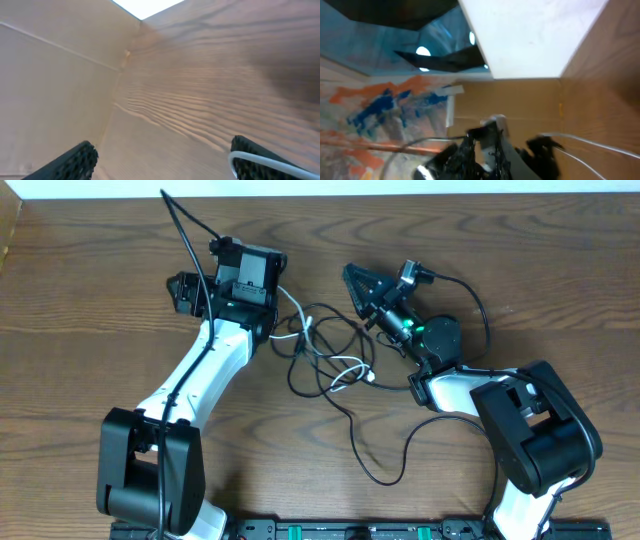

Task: Untangle cables

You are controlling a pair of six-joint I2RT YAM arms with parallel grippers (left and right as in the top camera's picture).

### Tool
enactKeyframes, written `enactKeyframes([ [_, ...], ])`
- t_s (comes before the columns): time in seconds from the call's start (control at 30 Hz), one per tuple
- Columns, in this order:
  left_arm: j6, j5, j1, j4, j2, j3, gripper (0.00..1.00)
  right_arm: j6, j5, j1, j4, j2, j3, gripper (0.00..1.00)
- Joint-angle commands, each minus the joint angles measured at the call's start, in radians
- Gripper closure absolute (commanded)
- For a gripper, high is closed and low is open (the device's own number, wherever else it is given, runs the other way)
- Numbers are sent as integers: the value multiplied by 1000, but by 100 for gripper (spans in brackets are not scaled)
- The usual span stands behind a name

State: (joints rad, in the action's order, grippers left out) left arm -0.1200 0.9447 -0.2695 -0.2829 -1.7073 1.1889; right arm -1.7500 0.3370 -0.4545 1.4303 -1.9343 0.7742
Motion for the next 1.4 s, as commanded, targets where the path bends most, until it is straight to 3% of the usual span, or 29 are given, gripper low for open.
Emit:
enactKeyframes([
  [0.0, -87, 116, 4, 21, 19, 7, 15, 58, 33, 3, -38, 22, 16, 86],
  [0.57, -192, 188, -5, 219, 201, 8, 17, 246, 155, 2, -360, 22, 16, 78],
  [0.7, -294, 39, -45, 233, 286, 8, 17, 301, 171, 1, -428, 22, 15, 76],
  [0.97, -298, -25, -163, 230, 372, 8, 17, 320, 171, -5, -448, 22, 15, 65],
  [1.13, -293, -44, -236, 158, 374, 8, 17, 320, 175, -5, -448, 22, 15, 57],
  [1.2, -261, -82, -264, 86, 374, 8, 22, 324, 175, -5, -448, 22, 16, 53],
  [1.37, -132, -339, -315, -151, 373, 8, 31, 337, 175, -5, -448, 22, 15, 43],
])
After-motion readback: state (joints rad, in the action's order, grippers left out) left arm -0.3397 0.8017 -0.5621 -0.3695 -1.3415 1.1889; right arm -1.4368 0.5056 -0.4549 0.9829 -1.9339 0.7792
